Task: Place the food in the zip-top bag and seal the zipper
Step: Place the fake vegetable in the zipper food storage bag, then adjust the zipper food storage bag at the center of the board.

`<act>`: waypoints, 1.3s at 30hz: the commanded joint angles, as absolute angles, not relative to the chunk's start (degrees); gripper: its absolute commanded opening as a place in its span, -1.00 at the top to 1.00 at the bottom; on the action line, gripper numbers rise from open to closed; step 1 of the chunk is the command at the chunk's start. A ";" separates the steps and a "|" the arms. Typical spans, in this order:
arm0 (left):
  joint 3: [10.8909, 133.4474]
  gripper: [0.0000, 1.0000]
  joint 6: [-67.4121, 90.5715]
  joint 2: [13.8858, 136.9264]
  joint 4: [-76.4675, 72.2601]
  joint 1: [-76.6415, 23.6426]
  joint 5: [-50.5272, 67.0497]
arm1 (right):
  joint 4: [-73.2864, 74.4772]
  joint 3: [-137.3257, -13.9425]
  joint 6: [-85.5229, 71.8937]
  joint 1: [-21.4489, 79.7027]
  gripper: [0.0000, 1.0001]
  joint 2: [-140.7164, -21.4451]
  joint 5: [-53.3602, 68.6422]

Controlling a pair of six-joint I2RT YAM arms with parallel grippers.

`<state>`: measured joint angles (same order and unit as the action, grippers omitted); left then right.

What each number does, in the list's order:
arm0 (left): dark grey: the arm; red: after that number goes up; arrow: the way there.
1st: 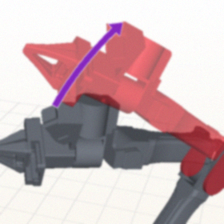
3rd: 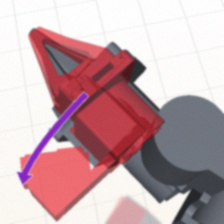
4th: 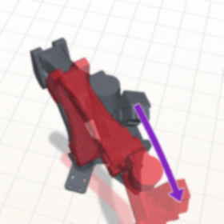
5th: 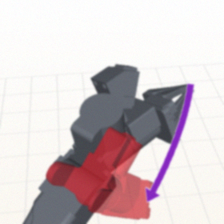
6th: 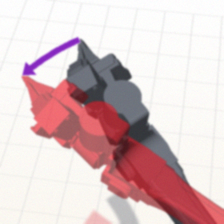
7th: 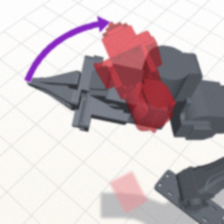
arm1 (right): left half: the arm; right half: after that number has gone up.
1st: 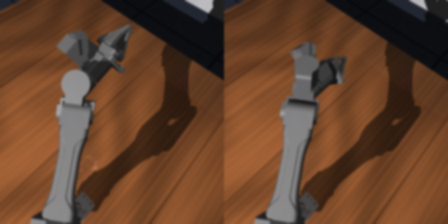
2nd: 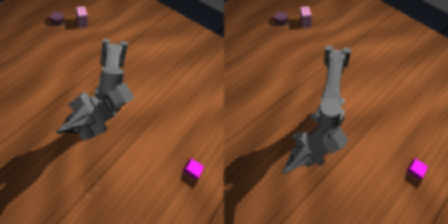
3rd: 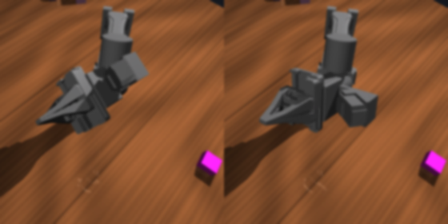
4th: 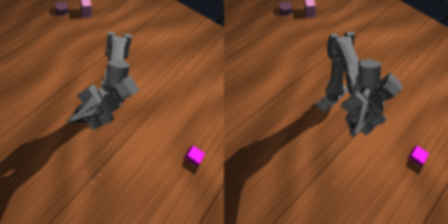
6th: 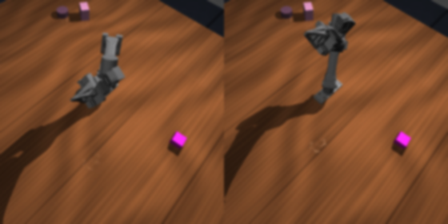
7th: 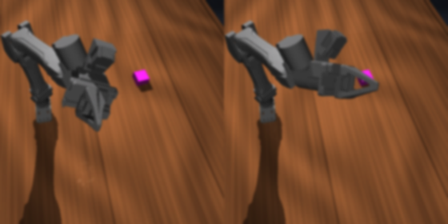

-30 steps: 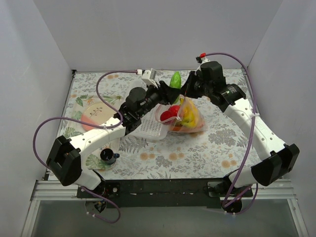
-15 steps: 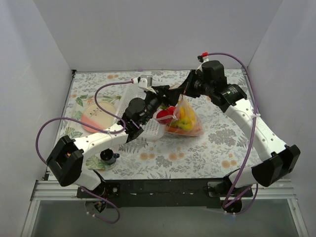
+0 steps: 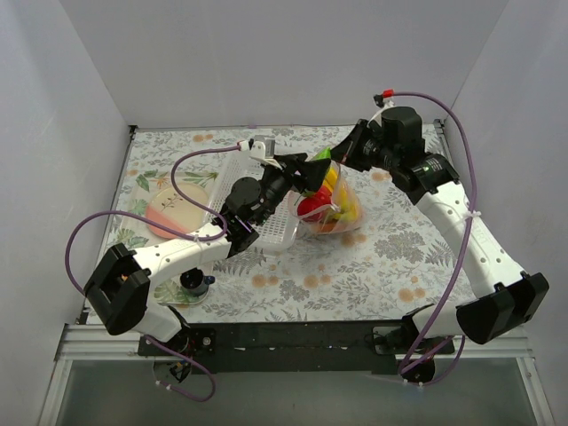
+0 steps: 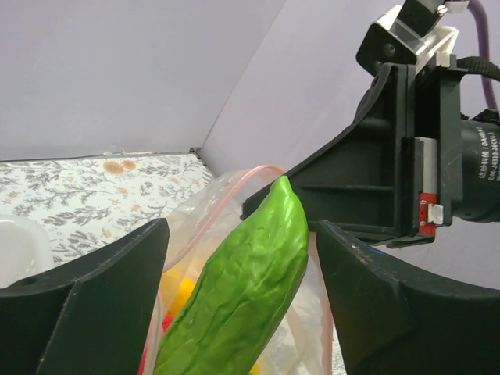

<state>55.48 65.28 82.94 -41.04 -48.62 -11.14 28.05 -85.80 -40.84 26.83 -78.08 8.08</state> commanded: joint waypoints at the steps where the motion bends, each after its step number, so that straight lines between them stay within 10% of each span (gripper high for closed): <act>1: 55.90 -0.64 64.95 81.48 -39.64 -48.96 -10.20 | 20.30 -85.61 -42.45 25.93 0.97 -73.92 10.63; 12: 62.92 -0.76 65.13 75.85 -20.76 -48.87 -10.91 | 18.90 -83.06 -42.36 25.05 0.97 -71.81 9.93; 31: 66.44 0.21 70.03 67.50 8.15 -48.69 -17.67 | 16.79 -79.63 -43.42 24.96 0.97 -69.35 8.09; 39: 68.72 0.24 75.67 69.78 15.98 -48.69 -10.20 | 16.61 -79.54 -43.68 24.96 0.97 -69.26 7.91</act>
<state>66.92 72.14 69.45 9.50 -48.60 -14.28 23.75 -78.81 -42.30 25.12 -71.85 7.90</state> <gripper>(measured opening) 0.380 0.030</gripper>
